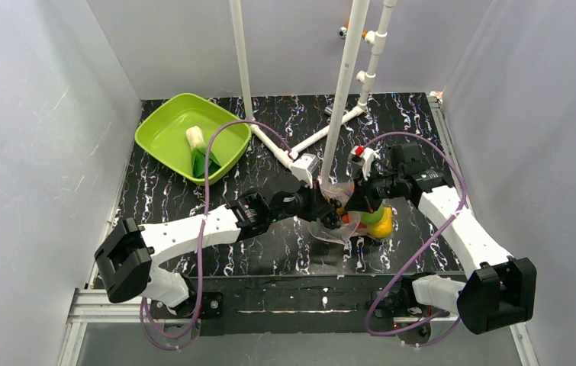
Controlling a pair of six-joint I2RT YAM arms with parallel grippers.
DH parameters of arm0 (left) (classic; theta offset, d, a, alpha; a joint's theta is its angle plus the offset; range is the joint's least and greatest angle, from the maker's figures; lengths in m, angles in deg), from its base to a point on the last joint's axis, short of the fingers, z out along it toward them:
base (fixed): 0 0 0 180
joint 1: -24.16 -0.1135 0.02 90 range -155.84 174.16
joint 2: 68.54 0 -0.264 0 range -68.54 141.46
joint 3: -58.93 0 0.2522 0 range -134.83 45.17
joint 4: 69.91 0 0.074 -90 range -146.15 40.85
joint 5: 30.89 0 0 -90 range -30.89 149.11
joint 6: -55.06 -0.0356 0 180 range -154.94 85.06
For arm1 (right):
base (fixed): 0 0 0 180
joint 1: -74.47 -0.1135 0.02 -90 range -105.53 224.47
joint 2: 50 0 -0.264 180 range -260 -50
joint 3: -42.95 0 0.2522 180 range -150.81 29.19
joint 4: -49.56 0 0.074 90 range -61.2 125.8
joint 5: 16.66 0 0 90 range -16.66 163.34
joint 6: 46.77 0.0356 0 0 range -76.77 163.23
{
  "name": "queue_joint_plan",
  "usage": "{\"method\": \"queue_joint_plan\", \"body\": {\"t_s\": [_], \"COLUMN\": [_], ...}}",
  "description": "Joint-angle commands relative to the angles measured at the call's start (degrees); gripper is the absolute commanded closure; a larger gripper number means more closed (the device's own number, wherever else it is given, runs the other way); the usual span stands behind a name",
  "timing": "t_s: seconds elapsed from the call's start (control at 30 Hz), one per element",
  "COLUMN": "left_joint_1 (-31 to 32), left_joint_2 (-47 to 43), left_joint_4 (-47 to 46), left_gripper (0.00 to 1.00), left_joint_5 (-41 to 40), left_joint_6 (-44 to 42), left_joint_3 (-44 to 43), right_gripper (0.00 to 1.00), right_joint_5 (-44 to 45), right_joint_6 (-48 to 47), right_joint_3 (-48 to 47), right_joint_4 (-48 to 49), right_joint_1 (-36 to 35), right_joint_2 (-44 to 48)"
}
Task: Open the zip-top bag and remove the fake food
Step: Pick up the fake fruit from the zipper food storage bag.
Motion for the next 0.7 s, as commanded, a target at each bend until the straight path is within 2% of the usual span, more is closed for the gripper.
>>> {"method": "queue_joint_plan", "body": {"t_s": [0.0, 0.23, 0.5, 0.67], "left_joint_1": [-0.07, -0.91, -4.74, -6.77], "left_joint_2": [-4.51, -11.46, -17.7, -22.55], "left_joint_4": [-1.11, -0.24, 0.16, 5.41], "left_gripper": [1.0, 1.0, 1.0, 1.0], "left_joint_5": [5.27, 5.04, 5.37, 5.68], "left_joint_6": [0.53, -1.14, 0.13, -1.19], "left_joint_3": [0.65, 1.51, 3.88, 2.77], "right_gripper": [0.99, 0.99, 0.99, 0.99], "right_joint_5": [5.12, 8.96, 5.57, 3.82], "right_joint_6": [2.22, 4.25, 3.73, 3.28], "right_joint_3": [0.8, 1.2, 1.63, 1.81], "right_joint_4": [3.62, 5.34, 4.84, 4.58], "right_joint_1": [-0.14, 0.39, 0.54, 0.76], "right_joint_2": [-0.04, -0.04, 1.01, 1.53]}}
